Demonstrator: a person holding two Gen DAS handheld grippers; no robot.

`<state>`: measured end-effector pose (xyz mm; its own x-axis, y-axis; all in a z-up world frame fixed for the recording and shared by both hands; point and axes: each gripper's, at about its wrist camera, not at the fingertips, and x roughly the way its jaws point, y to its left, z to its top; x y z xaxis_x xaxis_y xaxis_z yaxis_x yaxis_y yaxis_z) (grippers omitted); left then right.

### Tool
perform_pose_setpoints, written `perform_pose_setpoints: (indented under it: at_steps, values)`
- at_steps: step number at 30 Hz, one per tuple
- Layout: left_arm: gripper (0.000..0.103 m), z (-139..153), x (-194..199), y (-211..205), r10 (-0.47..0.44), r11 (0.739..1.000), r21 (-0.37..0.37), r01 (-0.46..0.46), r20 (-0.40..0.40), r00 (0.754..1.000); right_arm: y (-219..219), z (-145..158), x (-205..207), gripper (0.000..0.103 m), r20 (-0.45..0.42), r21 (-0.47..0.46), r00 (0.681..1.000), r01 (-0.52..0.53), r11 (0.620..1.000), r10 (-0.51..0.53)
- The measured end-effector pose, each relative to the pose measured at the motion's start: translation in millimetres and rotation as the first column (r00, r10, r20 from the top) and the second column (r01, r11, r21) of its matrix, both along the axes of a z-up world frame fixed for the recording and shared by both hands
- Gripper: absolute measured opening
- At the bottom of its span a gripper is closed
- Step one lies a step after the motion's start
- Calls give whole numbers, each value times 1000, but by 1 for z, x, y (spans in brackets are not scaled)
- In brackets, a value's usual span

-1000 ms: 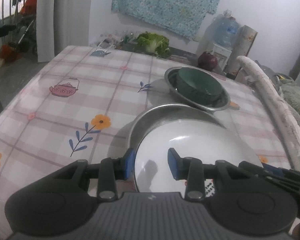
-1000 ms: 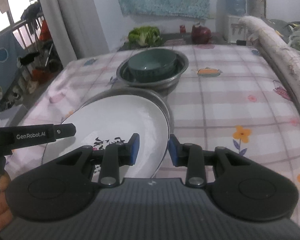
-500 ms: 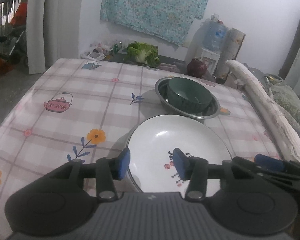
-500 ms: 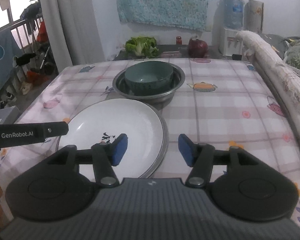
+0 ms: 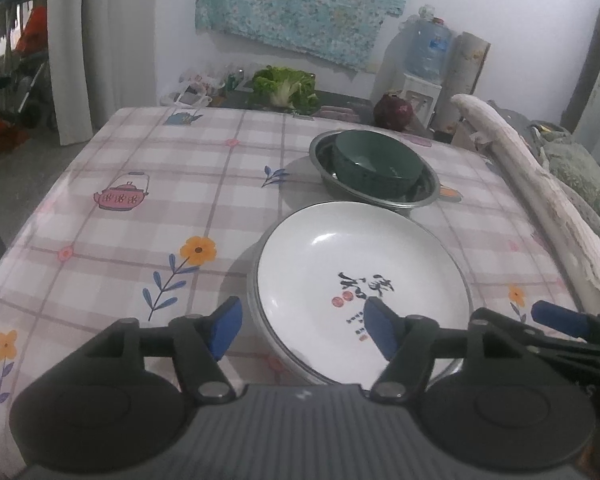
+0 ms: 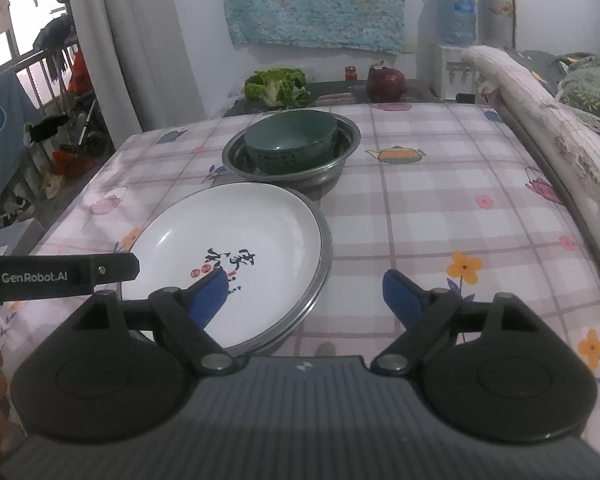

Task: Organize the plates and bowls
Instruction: 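Move both tools toward the steel bowl holding the green bowl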

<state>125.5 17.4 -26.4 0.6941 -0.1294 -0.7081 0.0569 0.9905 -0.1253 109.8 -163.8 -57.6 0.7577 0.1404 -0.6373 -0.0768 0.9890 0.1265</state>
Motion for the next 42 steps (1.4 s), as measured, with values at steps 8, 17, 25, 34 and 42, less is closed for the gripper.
perform_pose_setpoints:
  at_steps: [8,17,25,34,42]
  values:
    - [76,4,-5,-12,-1,1000,16,1,-14,1000,-12,0,-11,86,-4,16,1000,10,1000,-10]
    - [84,12,-8,-29,24,996,84,-24,-6,1000,-28,4,-22,86,1,45,1000,24,999,-24]
    - [86,16,-6,-27,50,992,117,-49,-5,999,-26,12,-18,86,9,52,1000,2,999,-2]
    - [86,19,-1,-24,51,991,125,-49,-6,999,-19,23,-13,86,21,46,1000,-19,999,18]
    - [87,18,8,-22,52,992,115,-50,-17,998,-14,20,-2,86,8,39,999,-33,999,32]
